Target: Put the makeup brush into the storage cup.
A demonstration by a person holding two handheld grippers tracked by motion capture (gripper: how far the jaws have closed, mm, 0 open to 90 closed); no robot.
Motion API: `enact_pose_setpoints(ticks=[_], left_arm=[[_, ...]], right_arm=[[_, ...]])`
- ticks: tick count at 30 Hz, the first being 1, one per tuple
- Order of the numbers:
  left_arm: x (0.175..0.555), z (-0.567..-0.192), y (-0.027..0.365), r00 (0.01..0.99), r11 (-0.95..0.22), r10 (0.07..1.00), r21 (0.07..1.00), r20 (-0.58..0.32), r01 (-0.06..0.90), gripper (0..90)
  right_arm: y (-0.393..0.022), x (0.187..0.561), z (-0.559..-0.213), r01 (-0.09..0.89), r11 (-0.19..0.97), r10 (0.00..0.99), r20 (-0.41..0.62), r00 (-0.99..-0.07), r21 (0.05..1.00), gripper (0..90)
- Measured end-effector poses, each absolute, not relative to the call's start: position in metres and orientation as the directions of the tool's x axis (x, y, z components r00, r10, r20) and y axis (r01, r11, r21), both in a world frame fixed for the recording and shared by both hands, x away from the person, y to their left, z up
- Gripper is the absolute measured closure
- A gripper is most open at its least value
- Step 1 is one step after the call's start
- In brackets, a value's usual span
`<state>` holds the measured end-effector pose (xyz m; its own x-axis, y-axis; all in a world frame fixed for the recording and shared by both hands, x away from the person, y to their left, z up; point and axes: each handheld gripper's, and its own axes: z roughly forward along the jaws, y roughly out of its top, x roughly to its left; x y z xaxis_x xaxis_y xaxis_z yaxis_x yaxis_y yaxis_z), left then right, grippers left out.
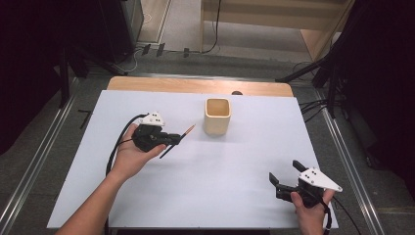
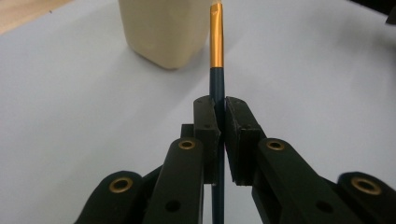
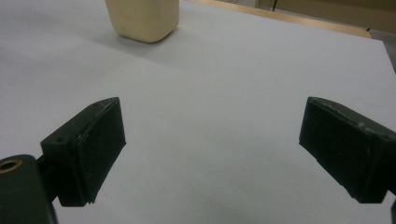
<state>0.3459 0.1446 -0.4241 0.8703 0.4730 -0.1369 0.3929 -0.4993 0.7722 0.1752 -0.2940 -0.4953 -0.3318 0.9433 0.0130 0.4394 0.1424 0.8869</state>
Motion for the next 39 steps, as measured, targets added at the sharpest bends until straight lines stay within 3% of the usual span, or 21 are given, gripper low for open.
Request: enact_pose_setpoints(ticks=[13,26,39], left_arm=[[0.344,-0.413,0.153,0.856,-0.341,0.488,0.867,-0.167,0.364,85.0],[0.345,-0.404,0.153,0.853,-0.254,0.491,0.907,-0.177,0.335,85.0],[0.35,-0.396,0.155,0.845,-0.18,0.501,0.932,-0.188,0.314,85.0]], right_arm=[[-0.295,0.176,-0.497,0.435,0.134,0.941,0.024,-0.338,0.891,7.1],[-0.297,0.175,-0.496,0.407,0.107,0.931,0.051,-0.36,0.907,0.0],[-0.294,0.174,-0.495,0.395,0.107,0.934,0.044,-0.356,0.913,0.0]])
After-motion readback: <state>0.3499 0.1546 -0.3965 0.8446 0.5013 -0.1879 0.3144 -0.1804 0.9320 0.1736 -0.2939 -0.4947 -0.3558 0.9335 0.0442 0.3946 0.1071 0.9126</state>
